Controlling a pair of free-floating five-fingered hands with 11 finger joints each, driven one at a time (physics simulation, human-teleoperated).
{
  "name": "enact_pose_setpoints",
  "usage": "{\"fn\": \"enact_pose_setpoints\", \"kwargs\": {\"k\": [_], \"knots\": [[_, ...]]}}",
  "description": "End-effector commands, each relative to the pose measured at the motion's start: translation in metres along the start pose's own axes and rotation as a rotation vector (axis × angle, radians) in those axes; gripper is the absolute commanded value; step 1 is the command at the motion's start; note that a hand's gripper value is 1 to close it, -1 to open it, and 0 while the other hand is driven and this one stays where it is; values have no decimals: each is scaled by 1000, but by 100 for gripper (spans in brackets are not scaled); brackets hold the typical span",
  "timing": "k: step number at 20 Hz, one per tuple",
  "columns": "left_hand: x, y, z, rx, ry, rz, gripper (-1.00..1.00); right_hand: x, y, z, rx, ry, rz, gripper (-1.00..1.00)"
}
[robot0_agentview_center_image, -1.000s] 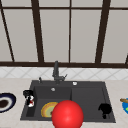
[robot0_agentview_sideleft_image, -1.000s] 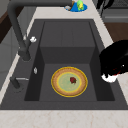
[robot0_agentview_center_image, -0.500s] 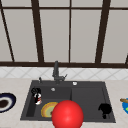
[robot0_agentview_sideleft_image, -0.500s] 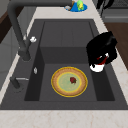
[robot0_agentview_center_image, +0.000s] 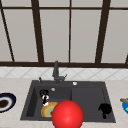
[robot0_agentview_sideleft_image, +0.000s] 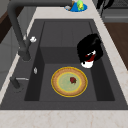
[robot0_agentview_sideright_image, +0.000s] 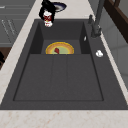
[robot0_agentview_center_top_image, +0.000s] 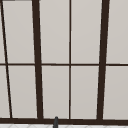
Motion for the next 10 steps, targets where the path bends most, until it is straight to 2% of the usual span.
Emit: {"fn": "enact_pose_setpoints", "kwargs": {"k": [1, 3, 5, 8, 9, 10], "knots": [[-30, -12, -17, 24, 31, 11, 100, 0, 0, 0, 0, 0, 0, 0], [-50, -20, -25, 24, 30, 1, 100, 0, 0, 0, 0, 0, 0, 0], [-67, -27, -31, 42, 32, -15, 100, 0, 0, 0, 0, 0, 0, 0], [-94, -39, -41, 48, 24, -20, 100, 0, 0, 0, 0, 0, 0, 0], [-99, -46, -41, 49, 16, -25, 100, 0, 0, 0, 0, 0, 0, 0], [-100, -55, -41, 55, 25, -27, 100, 0, 0, 0, 0, 0, 0, 0]]}}
